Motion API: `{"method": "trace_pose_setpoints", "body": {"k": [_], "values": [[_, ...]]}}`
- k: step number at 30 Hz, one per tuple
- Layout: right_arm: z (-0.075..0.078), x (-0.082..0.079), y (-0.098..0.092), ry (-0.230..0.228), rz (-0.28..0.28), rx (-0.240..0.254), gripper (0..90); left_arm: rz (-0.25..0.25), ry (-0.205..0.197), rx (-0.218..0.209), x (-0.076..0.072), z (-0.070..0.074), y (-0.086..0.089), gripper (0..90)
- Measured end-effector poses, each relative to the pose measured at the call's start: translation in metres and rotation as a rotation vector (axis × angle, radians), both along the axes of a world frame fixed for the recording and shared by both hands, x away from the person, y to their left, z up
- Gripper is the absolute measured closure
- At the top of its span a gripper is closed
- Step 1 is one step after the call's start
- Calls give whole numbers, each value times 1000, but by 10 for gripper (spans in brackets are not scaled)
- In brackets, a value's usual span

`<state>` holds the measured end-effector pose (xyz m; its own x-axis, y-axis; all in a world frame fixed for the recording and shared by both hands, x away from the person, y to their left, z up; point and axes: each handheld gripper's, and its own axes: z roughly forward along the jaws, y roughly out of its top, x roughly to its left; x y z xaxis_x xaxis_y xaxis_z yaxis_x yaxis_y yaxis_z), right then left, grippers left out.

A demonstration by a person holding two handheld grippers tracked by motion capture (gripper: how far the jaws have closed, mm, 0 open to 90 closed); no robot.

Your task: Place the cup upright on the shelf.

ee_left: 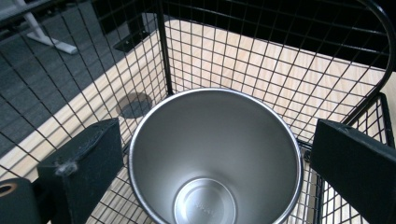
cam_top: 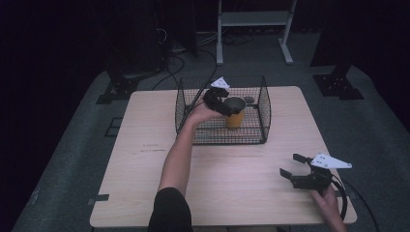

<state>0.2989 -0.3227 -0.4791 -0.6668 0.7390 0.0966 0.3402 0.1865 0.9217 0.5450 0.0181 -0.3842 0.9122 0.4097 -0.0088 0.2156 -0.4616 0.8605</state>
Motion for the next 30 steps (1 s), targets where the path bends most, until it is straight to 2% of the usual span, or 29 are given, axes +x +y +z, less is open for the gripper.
{"method": "trace_pose_setpoints", "body": {"k": [7, 16, 30], "values": [[0, 0, 0, -1, -1, -2, 130, -4, -29, -29, -6, 10, 1, 24], [0, 0, 1, -5, -4, -13, 129, -19, -48, -42, -16, 21, 6, 24], [0, 0, 1, -3, -9, -16, 129, -45, -79, -73, -37, 31, 16, 24]]}}
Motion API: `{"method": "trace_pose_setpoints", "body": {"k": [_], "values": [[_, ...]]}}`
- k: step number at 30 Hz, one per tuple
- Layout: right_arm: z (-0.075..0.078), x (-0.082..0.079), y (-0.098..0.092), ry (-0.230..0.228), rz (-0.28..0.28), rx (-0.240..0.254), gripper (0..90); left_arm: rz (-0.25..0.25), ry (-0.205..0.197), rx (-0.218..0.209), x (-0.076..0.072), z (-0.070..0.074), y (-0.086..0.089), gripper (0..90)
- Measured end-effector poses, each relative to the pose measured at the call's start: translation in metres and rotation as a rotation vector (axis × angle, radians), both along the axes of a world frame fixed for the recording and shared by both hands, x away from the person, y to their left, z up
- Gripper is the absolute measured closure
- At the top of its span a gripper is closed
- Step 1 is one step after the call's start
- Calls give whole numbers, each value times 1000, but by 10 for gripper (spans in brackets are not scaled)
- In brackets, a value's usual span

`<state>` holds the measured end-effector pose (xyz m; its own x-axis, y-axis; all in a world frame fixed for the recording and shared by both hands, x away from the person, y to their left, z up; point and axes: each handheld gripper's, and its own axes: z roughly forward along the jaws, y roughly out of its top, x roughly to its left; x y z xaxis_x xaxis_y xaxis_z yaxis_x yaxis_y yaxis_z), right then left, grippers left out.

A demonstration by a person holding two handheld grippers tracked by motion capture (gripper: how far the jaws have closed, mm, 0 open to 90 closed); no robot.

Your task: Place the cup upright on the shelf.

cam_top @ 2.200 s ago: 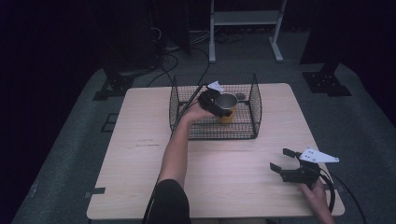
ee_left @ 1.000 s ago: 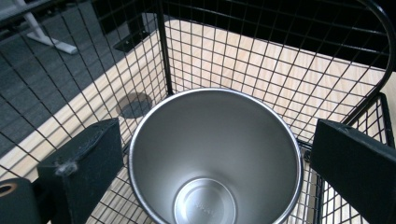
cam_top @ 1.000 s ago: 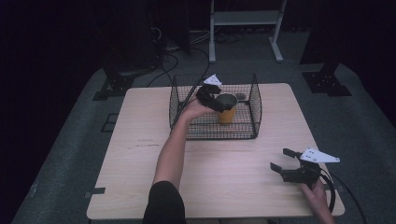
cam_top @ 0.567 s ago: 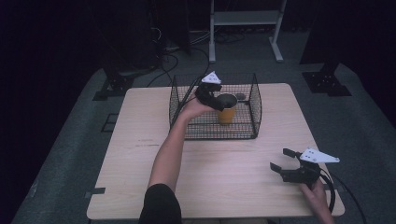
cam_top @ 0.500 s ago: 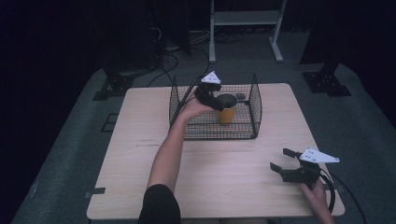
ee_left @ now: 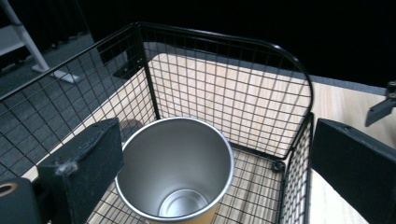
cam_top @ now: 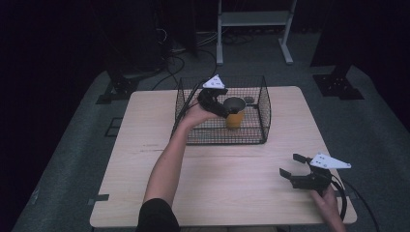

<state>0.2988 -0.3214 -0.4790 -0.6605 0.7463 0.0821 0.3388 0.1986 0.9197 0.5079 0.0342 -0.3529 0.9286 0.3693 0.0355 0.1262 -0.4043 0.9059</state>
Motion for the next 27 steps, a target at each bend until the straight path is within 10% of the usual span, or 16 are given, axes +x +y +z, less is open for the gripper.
{"method": "trace_pose_setpoints", "body": {"k": [27], "values": [[0, 0, 0, 3, -8, -3, 129, -30, -33, -78, -51, -4, 20, 25]]}}
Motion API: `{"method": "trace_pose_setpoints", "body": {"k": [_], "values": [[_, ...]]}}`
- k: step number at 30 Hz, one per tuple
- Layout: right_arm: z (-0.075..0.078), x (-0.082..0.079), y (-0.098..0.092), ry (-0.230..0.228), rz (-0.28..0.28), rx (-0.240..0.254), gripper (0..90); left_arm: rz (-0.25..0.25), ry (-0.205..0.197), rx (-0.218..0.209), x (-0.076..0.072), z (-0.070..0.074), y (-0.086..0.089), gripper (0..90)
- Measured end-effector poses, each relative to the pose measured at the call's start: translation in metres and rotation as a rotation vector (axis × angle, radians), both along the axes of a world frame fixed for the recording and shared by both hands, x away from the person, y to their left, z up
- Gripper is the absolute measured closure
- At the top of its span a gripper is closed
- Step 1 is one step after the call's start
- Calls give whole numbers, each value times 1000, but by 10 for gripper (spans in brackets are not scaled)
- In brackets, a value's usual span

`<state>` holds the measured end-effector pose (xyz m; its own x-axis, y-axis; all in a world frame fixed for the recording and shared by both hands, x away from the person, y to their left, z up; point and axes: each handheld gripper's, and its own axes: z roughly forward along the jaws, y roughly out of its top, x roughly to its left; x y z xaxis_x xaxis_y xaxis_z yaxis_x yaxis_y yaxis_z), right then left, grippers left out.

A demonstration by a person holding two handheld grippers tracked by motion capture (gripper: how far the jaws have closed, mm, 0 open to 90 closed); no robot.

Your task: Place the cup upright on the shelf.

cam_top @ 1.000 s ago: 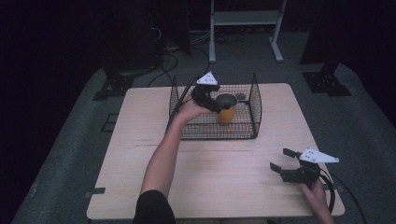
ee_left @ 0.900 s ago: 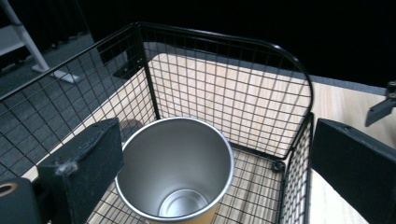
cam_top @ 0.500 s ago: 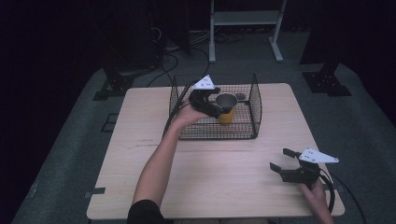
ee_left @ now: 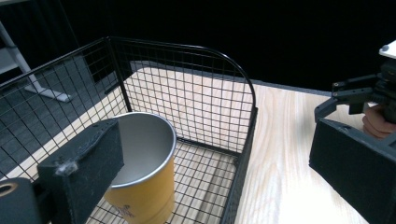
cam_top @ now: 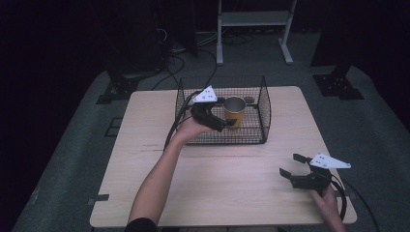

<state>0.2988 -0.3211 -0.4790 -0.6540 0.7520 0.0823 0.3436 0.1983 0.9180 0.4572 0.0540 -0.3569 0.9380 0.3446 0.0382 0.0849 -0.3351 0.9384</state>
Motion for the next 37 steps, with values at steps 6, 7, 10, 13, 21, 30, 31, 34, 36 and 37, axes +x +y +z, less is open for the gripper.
{"method": "trace_pose_setpoints", "body": {"k": [6, 7, 10, 13, 21, 30, 31, 34, 36, 37], "values": [[0, 0, 0, -1, 0, -2, 129, 6, -11, -10, -12, -4, 6, 25], [0, 0, 0, -1, 0, -2, 130, 6, -13, -15, -13, -4, 6, 25], [0, 0, 0, -1, -1, -1, 129, 5, -18, -23, -19, -5, 9, 25], [0, 0, 0, 0, -1, -1, 129, 2, -23, -31, -25, -6, 11, 25], [0, 0, 0, -4, -2, -4, 129, -1, -34, -37, -39, -11, 16, 25], [0, 0, 0, -4, -4, -4, 129, 10, -39, -59, -58, -22, 28, 25], [0, 0, 0, -2, -5, -3, 129, 11, -39, -60, -61, -23, 30, 25], [0, 0, 1, -1, -4, -2, 129, 11, -33, -78, -72, -27, 35, 25], [0, 0, 0, -2, -1, -1, 129, 8, -41, -76, -82, -28, 38, 25], [0, 0, 0, 1, -1, 1, 129, 5, -48, -77, -85, -29, 39, 25]]}}
